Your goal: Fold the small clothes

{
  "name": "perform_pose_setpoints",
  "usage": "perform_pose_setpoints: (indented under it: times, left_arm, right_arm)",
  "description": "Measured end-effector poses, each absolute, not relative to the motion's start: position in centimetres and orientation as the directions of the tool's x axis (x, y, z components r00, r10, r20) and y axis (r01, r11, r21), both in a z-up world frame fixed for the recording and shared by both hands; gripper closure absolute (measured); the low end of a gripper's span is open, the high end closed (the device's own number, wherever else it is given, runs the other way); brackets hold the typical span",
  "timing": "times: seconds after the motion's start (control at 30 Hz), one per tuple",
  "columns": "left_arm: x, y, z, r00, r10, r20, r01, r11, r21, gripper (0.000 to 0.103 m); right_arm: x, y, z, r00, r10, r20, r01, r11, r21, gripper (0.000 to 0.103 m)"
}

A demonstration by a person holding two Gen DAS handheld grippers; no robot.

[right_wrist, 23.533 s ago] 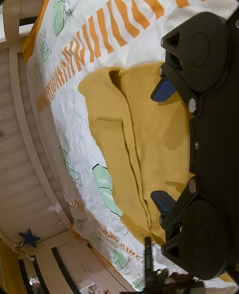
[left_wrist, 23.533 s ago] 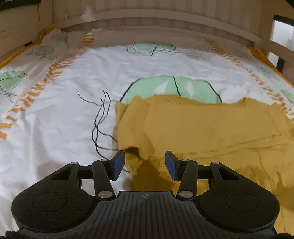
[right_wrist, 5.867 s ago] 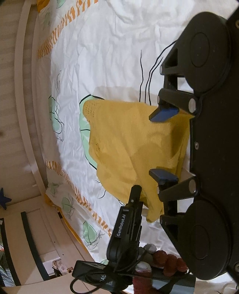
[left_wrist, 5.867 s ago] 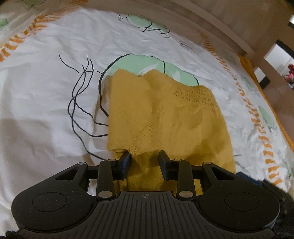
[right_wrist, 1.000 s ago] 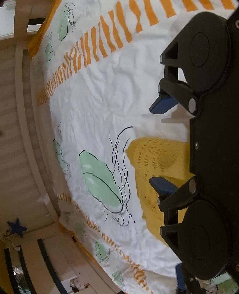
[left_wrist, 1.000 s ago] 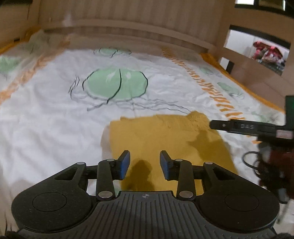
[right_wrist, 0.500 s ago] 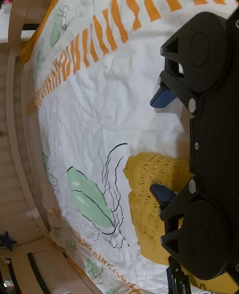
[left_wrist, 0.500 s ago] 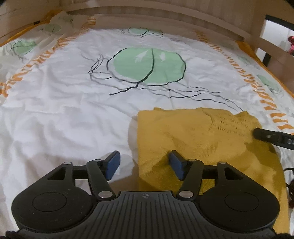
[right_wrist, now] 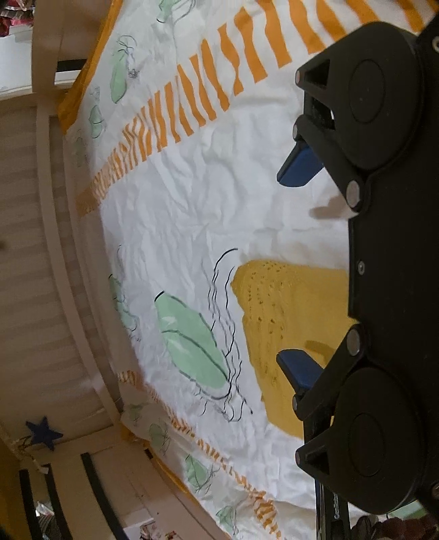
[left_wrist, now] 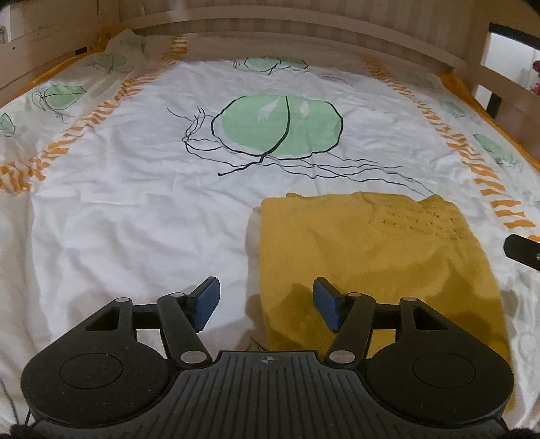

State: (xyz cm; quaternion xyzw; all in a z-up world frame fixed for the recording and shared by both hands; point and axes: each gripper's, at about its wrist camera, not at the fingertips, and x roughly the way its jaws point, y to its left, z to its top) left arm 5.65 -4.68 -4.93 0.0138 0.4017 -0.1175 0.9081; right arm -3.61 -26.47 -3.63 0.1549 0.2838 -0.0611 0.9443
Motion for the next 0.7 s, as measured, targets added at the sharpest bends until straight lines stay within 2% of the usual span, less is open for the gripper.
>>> perform_pose_setpoints:
  times: [0.27,0.47,0.7]
  left_arm:
    - [2.7,-5.0,-3.0,0.683,-0.135,-0.718,0.194,0.981,-0.001,0.044]
    - [0.6,-4.5,-2.2,0.675,-0.188,-0.713,0.22,0.974,-0.048,0.044]
    - [-1.3,-3.7,-2.3,0.662,-0.177,-0.728,0.201,0.978,-0.055,0.044]
  right_arm:
    - [-6.9,-25.0,-2.1,0.835,0.001,-0.55,0.18,0.945,0.275,0.0]
    - [-9.3,-23.6,-1.6,0.82,-0.015,-0.573,0.185,0.953,0.24,0.0]
    - [-12.1,-22.9,-1.1,0.829,-0.016,-0.559,0.177,0.955,0.236,0.0]
